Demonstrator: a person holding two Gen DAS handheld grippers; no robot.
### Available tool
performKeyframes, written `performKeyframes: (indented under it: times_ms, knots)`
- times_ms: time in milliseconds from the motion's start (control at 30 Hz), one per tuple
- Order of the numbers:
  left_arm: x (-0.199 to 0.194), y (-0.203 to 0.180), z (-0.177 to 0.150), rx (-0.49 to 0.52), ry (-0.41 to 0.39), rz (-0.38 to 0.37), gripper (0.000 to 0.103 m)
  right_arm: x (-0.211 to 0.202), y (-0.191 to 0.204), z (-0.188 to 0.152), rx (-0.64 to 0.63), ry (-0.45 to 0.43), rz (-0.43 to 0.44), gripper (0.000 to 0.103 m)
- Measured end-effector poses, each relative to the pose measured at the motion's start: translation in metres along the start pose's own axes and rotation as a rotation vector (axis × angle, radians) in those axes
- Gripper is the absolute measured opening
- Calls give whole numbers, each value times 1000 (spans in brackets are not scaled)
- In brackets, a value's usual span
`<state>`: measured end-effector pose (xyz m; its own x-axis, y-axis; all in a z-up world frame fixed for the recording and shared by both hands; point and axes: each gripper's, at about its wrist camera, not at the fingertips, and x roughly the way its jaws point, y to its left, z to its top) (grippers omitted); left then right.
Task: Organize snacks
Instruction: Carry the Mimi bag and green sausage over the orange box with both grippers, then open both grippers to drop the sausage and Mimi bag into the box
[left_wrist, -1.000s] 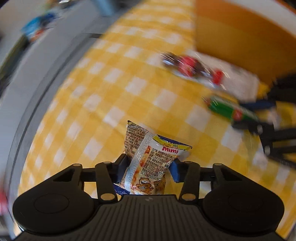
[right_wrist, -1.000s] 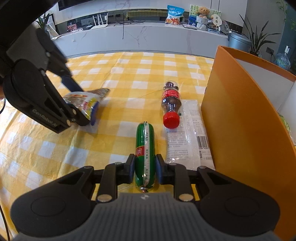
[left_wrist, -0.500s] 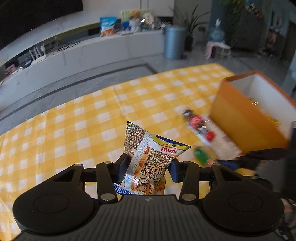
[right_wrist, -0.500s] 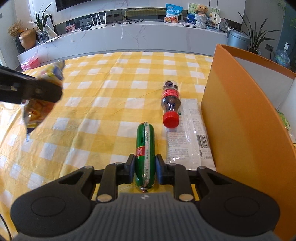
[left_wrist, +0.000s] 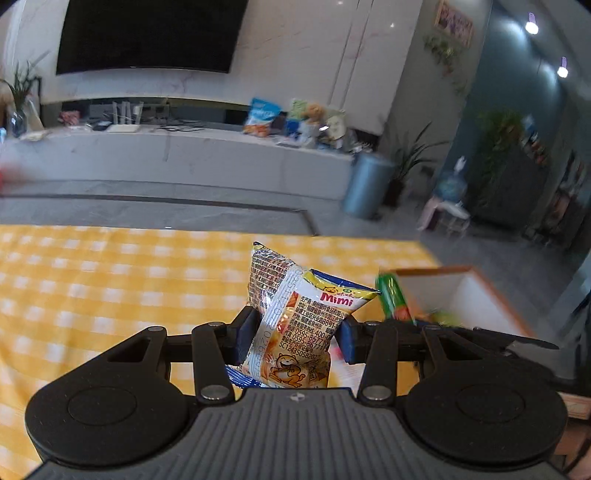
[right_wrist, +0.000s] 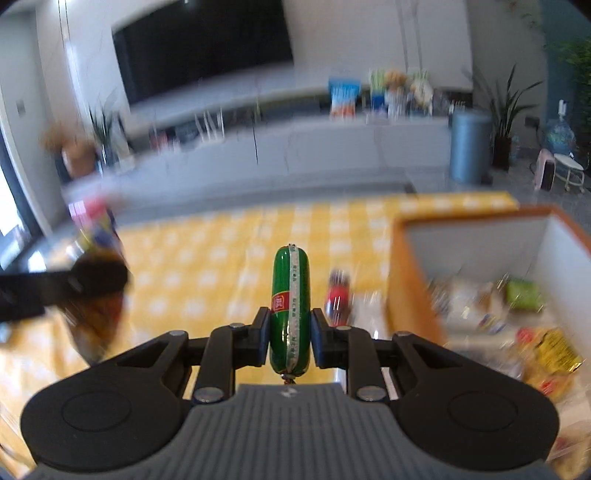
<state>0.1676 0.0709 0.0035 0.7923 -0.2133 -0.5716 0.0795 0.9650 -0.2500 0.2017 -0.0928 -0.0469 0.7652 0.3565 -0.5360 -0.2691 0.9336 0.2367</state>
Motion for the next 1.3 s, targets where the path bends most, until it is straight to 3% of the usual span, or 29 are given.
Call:
performKeyframes:
  times_ms: [133, 233, 333, 433, 633, 833, 967, 1067, 1100, 1200, 1300]
  knots:
    - [9, -22, 4, -40, -2, -104, 52, -47, -37, 17, 57, -113, -4, 21]
    - [20, -33, 5, -74, 13, -139, 52, -66, -73, 20, 108, -131, -53, 21]
    - [30, -39, 5, -110, 15, -191, 52, -69, -105, 14, 152, -76, -103, 21]
    - [39, -42, 0, -148, 31, -234, 52, -56, -127, 4, 205, 10, -85, 21]
    - [56, -49, -6, -149, 59, -247, 52, -9, -125, -13, 219, 220, -70, 21]
    - [59, -54, -16, -155, 72, -242, 52, 12, -117, -27, 187, 330, -30, 21]
    - [58, -52, -21, -162, 79, -243, 52, 13, -121, -27, 216, 331, -21, 21]
    - [55, -52, -22, -161, 83, -254, 52, 13, -123, -25, 233, 329, -19, 26]
    - [54, -53, -22, -163, 86, -263, 52, 12, -123, -24, 247, 328, -11, 35]
    - [53, -53, -21, -171, 89, -276, 52, 6, -128, -19, 286, 318, 0, 50]
    - [49, -59, -19, -155, 87, -277, 52, -4, -131, -13, 292, 289, -36, 58]
